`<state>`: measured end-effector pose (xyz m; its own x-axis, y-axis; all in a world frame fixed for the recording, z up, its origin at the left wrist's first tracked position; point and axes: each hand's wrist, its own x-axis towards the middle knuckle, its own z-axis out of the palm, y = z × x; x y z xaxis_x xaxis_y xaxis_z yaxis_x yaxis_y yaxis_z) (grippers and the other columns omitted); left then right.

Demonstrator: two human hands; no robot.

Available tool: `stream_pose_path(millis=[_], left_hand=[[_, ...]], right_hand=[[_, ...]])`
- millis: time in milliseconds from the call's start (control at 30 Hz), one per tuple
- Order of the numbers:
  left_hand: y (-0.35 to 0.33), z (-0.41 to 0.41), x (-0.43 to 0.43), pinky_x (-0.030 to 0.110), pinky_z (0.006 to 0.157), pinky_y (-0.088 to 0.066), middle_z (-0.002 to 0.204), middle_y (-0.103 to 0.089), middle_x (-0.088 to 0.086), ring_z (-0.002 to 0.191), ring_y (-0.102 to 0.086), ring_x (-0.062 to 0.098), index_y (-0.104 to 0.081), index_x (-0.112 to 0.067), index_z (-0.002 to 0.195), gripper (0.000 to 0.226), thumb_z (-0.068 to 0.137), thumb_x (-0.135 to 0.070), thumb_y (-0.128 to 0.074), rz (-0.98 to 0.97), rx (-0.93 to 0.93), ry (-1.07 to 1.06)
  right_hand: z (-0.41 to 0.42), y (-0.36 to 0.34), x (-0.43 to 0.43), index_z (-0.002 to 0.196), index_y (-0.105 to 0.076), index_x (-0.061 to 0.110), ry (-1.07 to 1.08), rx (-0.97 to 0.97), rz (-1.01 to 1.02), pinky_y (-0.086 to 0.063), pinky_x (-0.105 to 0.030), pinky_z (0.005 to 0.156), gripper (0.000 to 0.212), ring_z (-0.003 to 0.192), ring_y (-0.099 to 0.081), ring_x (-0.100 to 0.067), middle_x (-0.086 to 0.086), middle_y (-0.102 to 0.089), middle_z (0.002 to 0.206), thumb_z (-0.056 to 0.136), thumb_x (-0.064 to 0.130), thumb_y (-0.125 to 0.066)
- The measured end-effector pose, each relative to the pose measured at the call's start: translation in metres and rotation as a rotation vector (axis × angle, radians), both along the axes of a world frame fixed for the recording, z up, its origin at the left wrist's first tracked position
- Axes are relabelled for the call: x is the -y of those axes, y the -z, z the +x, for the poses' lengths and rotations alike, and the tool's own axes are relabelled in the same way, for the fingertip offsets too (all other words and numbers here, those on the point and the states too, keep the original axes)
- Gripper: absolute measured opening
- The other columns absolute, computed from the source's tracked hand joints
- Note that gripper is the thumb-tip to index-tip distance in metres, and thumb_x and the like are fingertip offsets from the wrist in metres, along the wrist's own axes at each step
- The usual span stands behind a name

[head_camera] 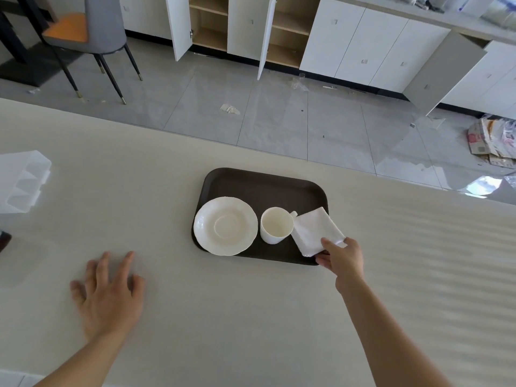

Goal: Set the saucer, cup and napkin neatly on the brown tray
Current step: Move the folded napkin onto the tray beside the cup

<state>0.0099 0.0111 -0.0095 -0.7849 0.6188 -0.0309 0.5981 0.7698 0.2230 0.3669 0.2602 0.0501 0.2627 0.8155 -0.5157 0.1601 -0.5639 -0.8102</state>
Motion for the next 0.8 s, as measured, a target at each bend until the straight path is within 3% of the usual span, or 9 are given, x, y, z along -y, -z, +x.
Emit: stream_pose_path(millis=[167,333,567,800], left_hand=[[-0.005,0.002,-0.001,0.055,0.117,-0.008,0.156,-0.034,0.013,0.147,-0.018,0.033,-0.048,-0.032,0.141,0.06,0.084,-0.042,-0.031,0.0,0.014,0.0],[-0.008,0.003,-0.001,0.055,0.117,-0.008,0.156,-0.034,0.013,0.147,-0.019,0.034,-0.049,-0.03,0.141,0.062,0.084,-0.042,-0.03,0.012,0.019,0.004],[-0.007,0.003,-0.001,0.055,0.117,-0.009,0.156,-0.034,0.013,0.147,-0.02,0.034,-0.049,-0.03,0.141,0.062,0.083,-0.044,-0.03,0.016,0.015,0.002],[-0.003,0.002,0.0,0.056,0.116,-0.009,0.155,-0.035,0.013,0.147,-0.02,0.034,-0.049,-0.03,0.141,0.061,0.084,-0.043,-0.031,0.018,0.005,0.006]], right_hand=[[0.014,0.002,0.0,0.115,-0.064,0.004,-0.151,0.173,-0.019,-0.062,-0.048,0.083,0.029,0.058,-0.075,-0.022,-0.007,-0.072,0.077,0.089,0.016,-0.068],[0.021,0.001,0.004,0.127,-0.059,0.006,-0.161,0.243,0.007,-0.061,-0.04,0.082,0.039,0.058,-0.075,-0.02,-0.005,-0.074,0.077,0.09,0.015,-0.067],[0.021,-0.011,0.011,0.119,-0.058,0.016,-0.185,0.316,0.071,-0.05,-0.029,0.06,0.031,0.06,-0.075,-0.015,-0.001,-0.074,0.077,0.09,0.015,-0.066],[0.008,-0.021,0.012,0.108,-0.063,0.02,-0.32,0.419,0.129,-0.048,-0.026,0.056,0.021,0.055,-0.072,-0.007,0.003,-0.074,0.076,0.088,0.018,-0.065]])
